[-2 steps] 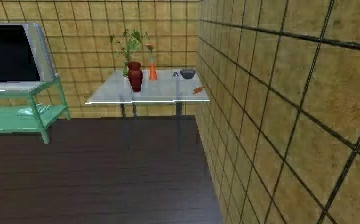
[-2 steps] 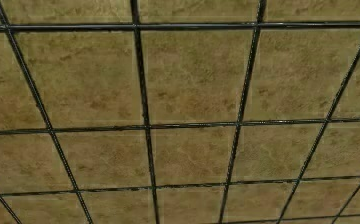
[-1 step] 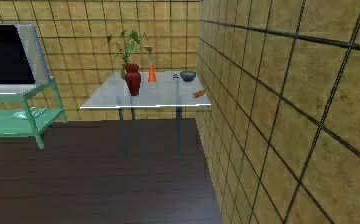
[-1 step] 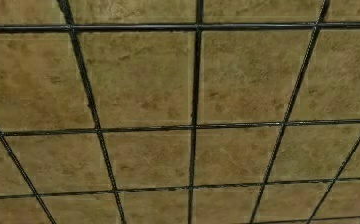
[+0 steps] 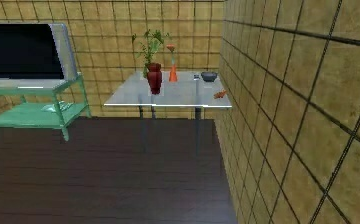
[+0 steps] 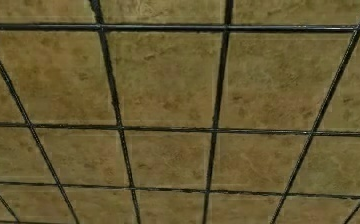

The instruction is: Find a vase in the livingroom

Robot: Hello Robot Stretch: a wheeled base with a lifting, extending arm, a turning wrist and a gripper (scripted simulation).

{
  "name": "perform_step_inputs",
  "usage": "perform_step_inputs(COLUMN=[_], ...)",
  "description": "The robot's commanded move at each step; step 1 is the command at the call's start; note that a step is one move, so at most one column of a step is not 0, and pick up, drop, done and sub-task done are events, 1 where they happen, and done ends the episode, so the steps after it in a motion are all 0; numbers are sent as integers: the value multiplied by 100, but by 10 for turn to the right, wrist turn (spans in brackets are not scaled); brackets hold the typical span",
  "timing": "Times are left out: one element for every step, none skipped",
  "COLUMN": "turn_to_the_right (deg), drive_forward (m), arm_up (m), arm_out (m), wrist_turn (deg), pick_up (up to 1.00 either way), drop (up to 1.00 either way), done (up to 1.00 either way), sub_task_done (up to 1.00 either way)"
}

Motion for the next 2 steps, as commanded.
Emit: perform_step_inputs(turn_to_the_right=[0,-60], drive_forward=[100,0], arm_up=[0,0], arm_out=[0,0], wrist_turn=[0,0], pick_up=[0,0], drop=[0,0], done=[0,0], sub_task_done=[0,0])
